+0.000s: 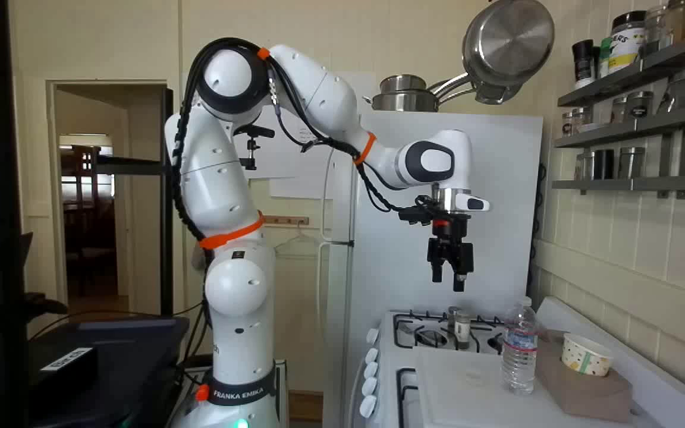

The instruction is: Put the clear bottle in the cupholder

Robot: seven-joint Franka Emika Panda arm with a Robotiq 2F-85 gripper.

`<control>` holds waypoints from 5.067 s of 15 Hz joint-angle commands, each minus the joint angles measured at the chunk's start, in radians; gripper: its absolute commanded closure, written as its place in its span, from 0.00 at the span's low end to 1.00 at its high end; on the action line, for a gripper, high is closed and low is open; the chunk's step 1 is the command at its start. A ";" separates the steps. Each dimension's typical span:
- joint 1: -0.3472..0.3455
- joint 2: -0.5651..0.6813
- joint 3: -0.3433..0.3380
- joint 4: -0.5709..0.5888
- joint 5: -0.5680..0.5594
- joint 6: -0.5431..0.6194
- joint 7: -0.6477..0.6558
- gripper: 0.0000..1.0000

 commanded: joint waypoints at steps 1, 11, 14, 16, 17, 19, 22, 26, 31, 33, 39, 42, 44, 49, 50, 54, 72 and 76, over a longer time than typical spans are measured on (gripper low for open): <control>0.009 0.001 -0.008 0.002 -0.003 -0.002 0.003 0.00; 0.009 0.001 -0.008 0.002 -0.003 -0.002 0.003 0.00; 0.009 0.001 -0.008 0.002 -0.003 -0.002 0.003 0.00; 0.009 0.001 -0.008 0.002 -0.003 -0.002 0.003 0.00; 0.009 0.000 -0.008 0.002 -0.003 -0.002 0.003 0.00; 0.009 0.001 -0.008 0.002 -0.003 -0.002 0.003 0.00; 0.009 0.001 -0.008 0.002 -0.003 -0.002 0.003 0.00; -0.035 -0.035 -0.006 -0.013 -0.089 0.007 0.082 0.00; -0.112 -0.062 -0.062 -0.019 -0.209 0.076 0.146 0.00; -0.118 -0.042 -0.094 0.000 -0.167 0.150 0.127 0.00; -0.116 -0.037 -0.156 0.000 -0.070 0.345 -0.017 0.00; -0.119 -0.035 -0.161 0.003 -0.062 0.350 -0.037 0.00; -0.108 0.001 -0.157 0.017 -0.059 0.401 -0.048 0.00; -0.088 0.101 -0.135 0.093 -0.047 0.369 -0.056 0.00; -0.082 0.117 -0.128 0.103 -0.053 0.366 -0.055 0.00; -0.061 0.166 -0.113 0.144 -0.049 0.334 -0.053 0.00; -0.046 0.254 -0.128 0.168 0.038 0.337 -0.057 0.41; -0.052 0.260 -0.130 0.180 0.021 0.351 -0.045 0.51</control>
